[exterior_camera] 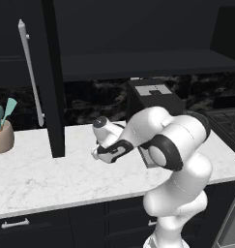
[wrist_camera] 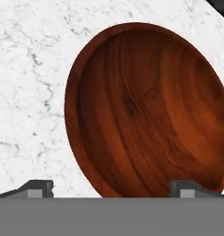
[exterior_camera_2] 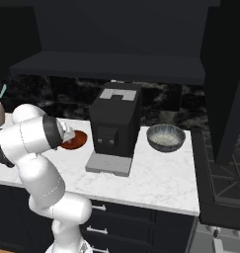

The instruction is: Pick up the bowls on the counter and stack them on top of one another in the open cabinet. Place the smaller bowl on top of the larger bowl.

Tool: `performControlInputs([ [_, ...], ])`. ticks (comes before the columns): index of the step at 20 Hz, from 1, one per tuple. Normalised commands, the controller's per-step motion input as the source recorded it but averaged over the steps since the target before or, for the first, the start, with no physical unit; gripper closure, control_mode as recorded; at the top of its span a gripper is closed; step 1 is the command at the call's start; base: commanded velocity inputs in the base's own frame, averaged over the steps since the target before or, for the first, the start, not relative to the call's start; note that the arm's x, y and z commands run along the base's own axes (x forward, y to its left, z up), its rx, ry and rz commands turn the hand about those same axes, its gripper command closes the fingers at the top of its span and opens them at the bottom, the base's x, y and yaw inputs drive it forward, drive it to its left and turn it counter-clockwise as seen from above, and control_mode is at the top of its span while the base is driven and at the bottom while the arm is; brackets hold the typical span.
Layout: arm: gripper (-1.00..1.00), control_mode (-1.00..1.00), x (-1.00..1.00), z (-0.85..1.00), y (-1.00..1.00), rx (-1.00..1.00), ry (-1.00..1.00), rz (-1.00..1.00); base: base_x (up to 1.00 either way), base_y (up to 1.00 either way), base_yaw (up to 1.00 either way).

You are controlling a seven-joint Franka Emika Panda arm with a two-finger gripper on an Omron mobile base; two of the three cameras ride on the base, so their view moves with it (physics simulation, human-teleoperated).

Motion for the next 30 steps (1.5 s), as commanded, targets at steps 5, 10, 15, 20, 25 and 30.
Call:
performControlInputs([
  [5,1.00,-1.00,0.26,-0.32,0.00,-0.05,-0.06,0.00,0.00,0.00,0.00],
  [10,1.00,-1.00,0.10,-0.14,0.00,-0.02,-0.02,0.00,0.00,0.00,0.00],
  [15,1.00,-1.00,0.00,0.08,0.00,0.00,-0.01,0.00,0.00,0.00,0.00],
  [20,1.00,-1.00,-0.31,0.69,0.00,0.00,-0.13,-0.02,0.00,0.00,0.00],
  [25,1.00,-1.00,-0.89,1.00,0.00,0.00,-0.23,-0.02,0.00,0.00,0.00],
  [30,1.00,-1.00,-1.00,0.84,-0.41,0.07,-0.06,-0.13,0.00,0.00,0.00],
])
